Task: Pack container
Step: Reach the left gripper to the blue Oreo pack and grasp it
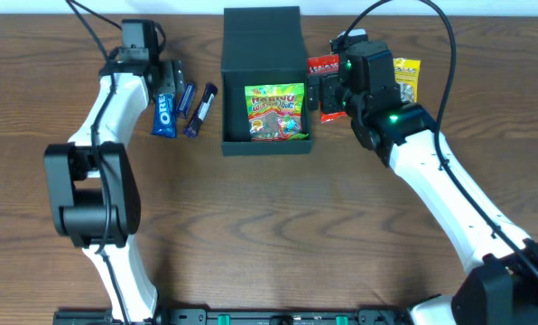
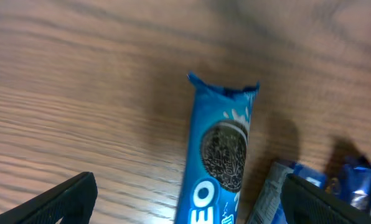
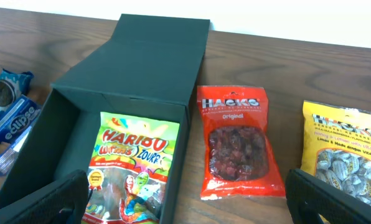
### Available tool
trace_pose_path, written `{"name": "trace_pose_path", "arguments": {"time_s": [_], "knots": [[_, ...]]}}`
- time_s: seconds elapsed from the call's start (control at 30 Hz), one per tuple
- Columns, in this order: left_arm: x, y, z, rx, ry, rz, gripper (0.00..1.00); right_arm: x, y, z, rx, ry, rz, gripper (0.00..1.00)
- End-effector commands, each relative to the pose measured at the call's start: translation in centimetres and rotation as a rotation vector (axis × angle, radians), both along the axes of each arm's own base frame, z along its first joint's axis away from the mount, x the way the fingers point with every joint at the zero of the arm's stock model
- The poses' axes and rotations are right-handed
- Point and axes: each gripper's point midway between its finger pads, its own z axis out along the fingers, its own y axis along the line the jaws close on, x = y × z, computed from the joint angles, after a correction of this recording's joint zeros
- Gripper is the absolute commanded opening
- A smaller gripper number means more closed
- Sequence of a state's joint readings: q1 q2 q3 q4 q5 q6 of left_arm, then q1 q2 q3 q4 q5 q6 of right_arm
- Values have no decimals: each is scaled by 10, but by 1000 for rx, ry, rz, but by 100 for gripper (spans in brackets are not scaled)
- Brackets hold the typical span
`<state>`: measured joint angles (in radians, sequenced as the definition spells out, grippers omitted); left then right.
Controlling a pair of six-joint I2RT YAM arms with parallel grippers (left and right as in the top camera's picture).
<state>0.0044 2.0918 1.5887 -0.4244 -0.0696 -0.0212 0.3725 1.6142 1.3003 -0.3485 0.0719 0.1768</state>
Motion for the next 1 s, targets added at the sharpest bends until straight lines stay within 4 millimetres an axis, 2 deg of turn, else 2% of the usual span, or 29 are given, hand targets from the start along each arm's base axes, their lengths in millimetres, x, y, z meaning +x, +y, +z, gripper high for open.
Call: {"name": "trace_pose_path", "arguments": {"time_s": [0.0, 0.3, 0.53, 0.6, 0.67, 0.7, 0.77, 0.97], "knots": [[4, -3, -7, -8, 9, -20, 95, 1, -5, 7, -6, -17, -8, 99], [16, -7, -29, -57, -10, 7, 95, 0, -6, 6, -9, -10, -8, 99], [31, -3, -29, -39, -69, 18, 95, -1, -6, 5, -11, -6, -8, 99], [33, 1, -30, -27, -79, 39, 100, -1, -6, 5, -11, -6, -8, 99], [33, 1, -35, -28, -77, 45, 100, -1, -6, 5, -11, -6, -8, 99], [33, 1, -37, -32, -72, 51, 94, -1, -6, 5, -11, -6, -8, 99], [31, 1, -42, -41, -62, 64, 91, -1, -6, 5, -11, -6, -9, 99], [32, 1, -45, -48, -65, 70, 75, 0, -8, 4, -11, -5, -13, 99]]}}
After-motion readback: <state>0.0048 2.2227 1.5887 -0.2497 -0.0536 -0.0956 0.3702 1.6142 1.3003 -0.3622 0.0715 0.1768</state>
